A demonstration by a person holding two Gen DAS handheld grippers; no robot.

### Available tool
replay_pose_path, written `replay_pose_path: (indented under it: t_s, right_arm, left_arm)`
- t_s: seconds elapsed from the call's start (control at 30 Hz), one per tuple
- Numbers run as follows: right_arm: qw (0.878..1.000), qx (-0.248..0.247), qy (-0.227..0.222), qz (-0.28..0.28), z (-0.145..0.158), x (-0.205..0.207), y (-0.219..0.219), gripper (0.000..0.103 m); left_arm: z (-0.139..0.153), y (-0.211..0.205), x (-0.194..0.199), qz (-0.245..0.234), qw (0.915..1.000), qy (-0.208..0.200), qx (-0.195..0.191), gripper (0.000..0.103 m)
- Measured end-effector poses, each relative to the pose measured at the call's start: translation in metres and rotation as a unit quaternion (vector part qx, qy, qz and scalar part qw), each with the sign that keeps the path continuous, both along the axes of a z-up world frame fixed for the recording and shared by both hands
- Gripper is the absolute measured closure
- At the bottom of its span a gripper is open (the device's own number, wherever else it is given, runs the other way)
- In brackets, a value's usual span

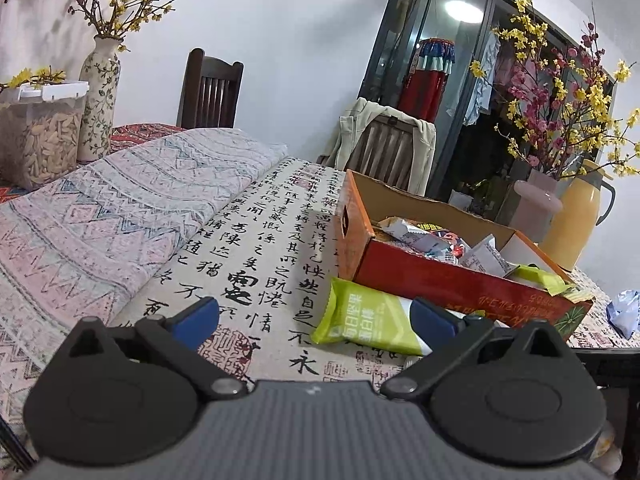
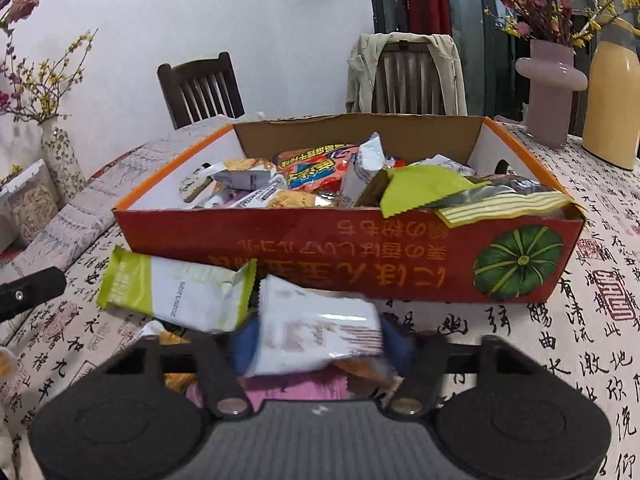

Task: Organize snacks
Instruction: 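Grasp another white wrapped packet with the right gripper, then grasp the gold cracker packet with the left gripper while the right holds the white packet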

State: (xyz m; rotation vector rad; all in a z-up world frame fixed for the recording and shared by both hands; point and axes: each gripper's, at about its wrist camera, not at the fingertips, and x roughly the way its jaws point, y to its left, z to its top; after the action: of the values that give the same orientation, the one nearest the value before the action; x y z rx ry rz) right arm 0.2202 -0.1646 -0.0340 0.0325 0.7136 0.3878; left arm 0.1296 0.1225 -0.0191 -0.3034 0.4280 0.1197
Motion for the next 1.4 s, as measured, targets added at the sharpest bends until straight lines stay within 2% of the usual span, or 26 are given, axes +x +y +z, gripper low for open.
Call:
replay_pose_path:
  t_s: [0.17, 0.33, 0.53, 0.7, 0.83, 1.0, 1.07, 1.3, 1.4]
  right_arm:
    - [1.0, 0.011, -0.026, -0.011, 0.008, -0.012, -0.01, 0.055]
    - [0.996, 0.012, -0.076, -0.034, 0.019, -0.041, -0.03, 0.055]
    - [0.992, -0.002, -0.104, -0.065, 0.011, -0.07, -0.06, 0.055]
    - [0.992, 0.022, -0.097, -0.08, 0.001, -0.067, -0.072, 0.055]
    - [0.992, 0.025, -0.099, -0.078, -0.001, -0.07, -0.074, 0.055]
    - [0.992, 0.036, -0.097, -0.076, -0.003, -0.07, -0.075, 0.055]
    - [0.992, 0.043, -0.095, -0.075, -0.003, -0.07, -0.077, 0.055]
    - [0.991, 0.064, -0.102, -0.066, -0.002, -0.073, -0.082, 0.054]
    - [0.99, 0.07, -0.105, -0.062, -0.002, -0.074, -0.083, 0.054]
  left_arm:
    - [0.0, 0.001, 0.0, 0.001, 1.0, 0.0, -0.002, 0.0]
    - [-0.001, 0.001, 0.001, 0.004, 1.0, 0.002, -0.002, 0.0]
    - [-0.001, 0.001, 0.002, 0.008, 1.0, 0.005, 0.0, 0.0]
    - [-0.001, -0.004, 0.005, 0.005, 0.9997, 0.015, 0.016, 0.0]
    - [0.002, -0.015, 0.013, -0.003, 0.9976, 0.053, 0.044, 0.0]
    - [0.014, -0.052, 0.005, -0.063, 0.9961, 0.052, 0.036, 0.0]
    - [0.016, -0.07, 0.005, -0.077, 0.9943, 0.055, 0.049, 0.0]
    - [-0.008, -0.108, 0.022, -0.089, 0.9854, 0.119, 0.083, 0.0]
    - [-0.009, -0.105, 0.024, -0.078, 0.9866, 0.122, 0.075, 0.006]
